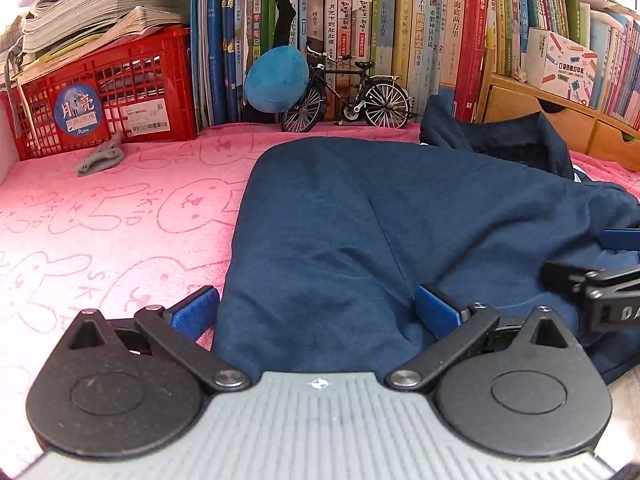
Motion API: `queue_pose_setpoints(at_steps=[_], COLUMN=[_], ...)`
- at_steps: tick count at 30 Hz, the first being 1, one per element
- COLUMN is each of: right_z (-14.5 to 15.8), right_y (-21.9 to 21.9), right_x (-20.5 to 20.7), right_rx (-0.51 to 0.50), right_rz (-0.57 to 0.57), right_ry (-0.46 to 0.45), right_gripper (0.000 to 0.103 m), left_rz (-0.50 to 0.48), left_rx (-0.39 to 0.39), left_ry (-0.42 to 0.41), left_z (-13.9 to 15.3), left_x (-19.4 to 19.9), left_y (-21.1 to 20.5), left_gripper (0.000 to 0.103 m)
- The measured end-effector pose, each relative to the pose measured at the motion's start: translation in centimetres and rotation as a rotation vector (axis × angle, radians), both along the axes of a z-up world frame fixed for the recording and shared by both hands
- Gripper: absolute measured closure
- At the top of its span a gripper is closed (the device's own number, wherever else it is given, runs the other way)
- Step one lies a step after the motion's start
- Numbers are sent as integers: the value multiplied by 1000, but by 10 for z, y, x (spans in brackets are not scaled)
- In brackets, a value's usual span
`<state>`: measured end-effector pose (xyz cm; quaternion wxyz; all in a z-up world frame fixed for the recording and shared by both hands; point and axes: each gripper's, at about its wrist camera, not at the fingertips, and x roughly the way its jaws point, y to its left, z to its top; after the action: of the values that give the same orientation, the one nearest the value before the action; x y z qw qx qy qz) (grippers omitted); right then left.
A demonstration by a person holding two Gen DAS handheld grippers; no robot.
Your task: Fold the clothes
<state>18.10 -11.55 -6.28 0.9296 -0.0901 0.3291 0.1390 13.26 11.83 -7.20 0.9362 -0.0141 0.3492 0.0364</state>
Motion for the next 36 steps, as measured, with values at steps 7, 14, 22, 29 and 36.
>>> queue_pose_setpoints(at_steps=[7, 14, 22, 29, 36], right_z=[-1, -1, -3, -2, -3], right_y=[-83, -105, -108, -109, -108], right_x=[-2, 3, 12, 11, 11], right_rx=[-53, 66, 67, 67, 68], right_rz=[-206, -240, -240, -240, -232], right_ry=[-46, 25, 29, 29, 31], right_gripper=[0, 0, 0, 0, 0], left_rz=[-5, 8, -325, -441, -401], left_rx=[0, 68, -22, 21, 114], left_ry=[0, -98, -111, -2, -46], left_z=[1, 28, 47, -5, -4], left_x=[1, -10, 21, 40, 15], left_y=[0, -3, -81, -93, -8], left_gripper=[0, 6, 6, 7, 15])
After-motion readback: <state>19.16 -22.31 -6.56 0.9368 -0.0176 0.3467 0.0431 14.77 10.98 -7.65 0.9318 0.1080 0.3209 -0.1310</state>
